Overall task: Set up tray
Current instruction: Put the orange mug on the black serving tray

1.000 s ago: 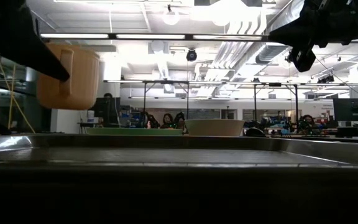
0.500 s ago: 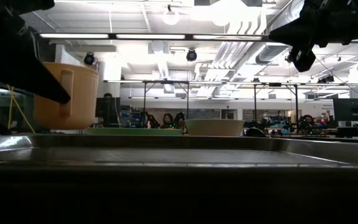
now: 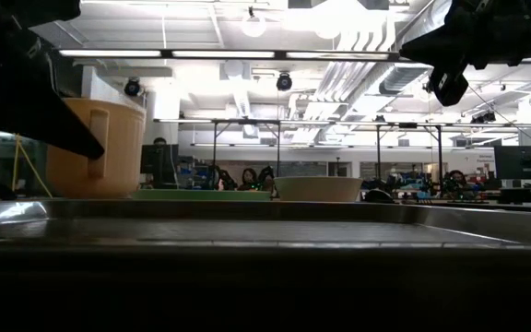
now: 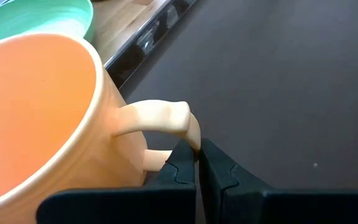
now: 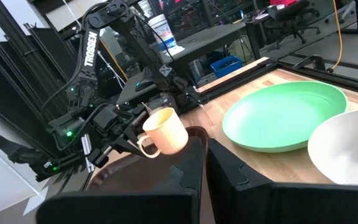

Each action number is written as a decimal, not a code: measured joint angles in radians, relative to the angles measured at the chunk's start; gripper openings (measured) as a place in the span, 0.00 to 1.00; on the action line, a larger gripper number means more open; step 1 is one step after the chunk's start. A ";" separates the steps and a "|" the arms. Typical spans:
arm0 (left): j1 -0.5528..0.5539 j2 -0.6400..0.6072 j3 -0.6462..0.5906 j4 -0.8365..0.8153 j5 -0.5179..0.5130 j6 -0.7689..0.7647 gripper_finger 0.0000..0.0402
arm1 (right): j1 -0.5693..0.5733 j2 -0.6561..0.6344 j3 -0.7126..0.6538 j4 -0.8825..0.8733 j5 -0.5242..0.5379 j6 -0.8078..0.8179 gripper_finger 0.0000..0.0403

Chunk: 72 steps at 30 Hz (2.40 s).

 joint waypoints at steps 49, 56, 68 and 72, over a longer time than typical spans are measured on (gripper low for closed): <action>-0.012 0.066 0.000 -0.009 0.081 -0.138 0.20 | 0.000 0.000 0.000 0.008 -0.001 0.015 0.00; -0.012 0.058 0.000 -0.013 0.067 -0.149 0.19 | 0.000 0.000 0.000 0.008 0.000 0.015 0.00; -0.012 0.040 0.000 -0.036 0.081 -0.166 0.20 | 0.000 0.000 0.000 0.015 0.000 0.015 0.00; -0.012 0.040 0.000 -0.038 0.081 -0.165 0.20 | 0.000 0.000 0.000 0.015 0.000 0.015 0.00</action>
